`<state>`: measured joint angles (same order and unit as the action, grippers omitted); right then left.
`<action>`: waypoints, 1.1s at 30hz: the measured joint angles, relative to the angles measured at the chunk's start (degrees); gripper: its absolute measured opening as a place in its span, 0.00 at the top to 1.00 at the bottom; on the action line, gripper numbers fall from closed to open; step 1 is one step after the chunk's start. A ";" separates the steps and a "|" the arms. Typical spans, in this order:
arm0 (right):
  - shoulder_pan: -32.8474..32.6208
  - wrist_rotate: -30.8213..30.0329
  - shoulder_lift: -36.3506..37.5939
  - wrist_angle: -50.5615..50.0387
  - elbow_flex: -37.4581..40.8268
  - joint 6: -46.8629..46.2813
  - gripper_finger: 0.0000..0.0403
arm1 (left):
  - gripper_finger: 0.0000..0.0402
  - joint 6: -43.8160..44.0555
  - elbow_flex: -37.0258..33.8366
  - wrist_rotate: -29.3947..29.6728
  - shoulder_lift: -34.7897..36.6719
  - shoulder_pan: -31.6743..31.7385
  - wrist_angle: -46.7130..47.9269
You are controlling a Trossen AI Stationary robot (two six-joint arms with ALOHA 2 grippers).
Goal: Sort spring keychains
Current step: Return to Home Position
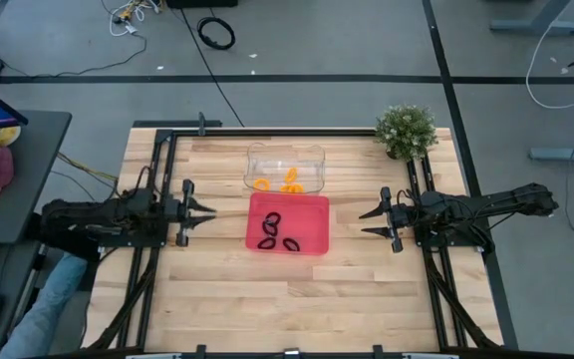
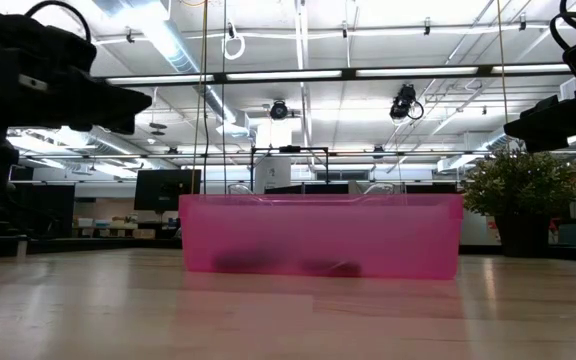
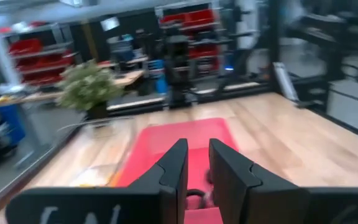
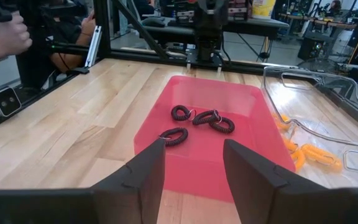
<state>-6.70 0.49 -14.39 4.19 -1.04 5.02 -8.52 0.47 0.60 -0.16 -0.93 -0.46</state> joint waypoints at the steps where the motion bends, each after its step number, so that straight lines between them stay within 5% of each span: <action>1: 0.01 -0.01 -0.02 0.00 0.00 0.00 0.59 | 0.83 -0.97 0.00 0.08 -0.14 -1.54 0.01; 7: 0.01 -0.01 -0.01 0.00 0.00 0.01 0.59 | 0.83 0.32 -0.04 3.09 0.04 -7.08 -0.48; 33: 0.00 -0.01 -0.02 0.00 0.00 0.02 0.59 | 0.83 0.69 -0.07 0.86 0.06 -7.12 -1.62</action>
<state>-6.70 0.47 -14.41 4.19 -1.04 5.04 -7.84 0.40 1.45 -0.10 -8.05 -2.08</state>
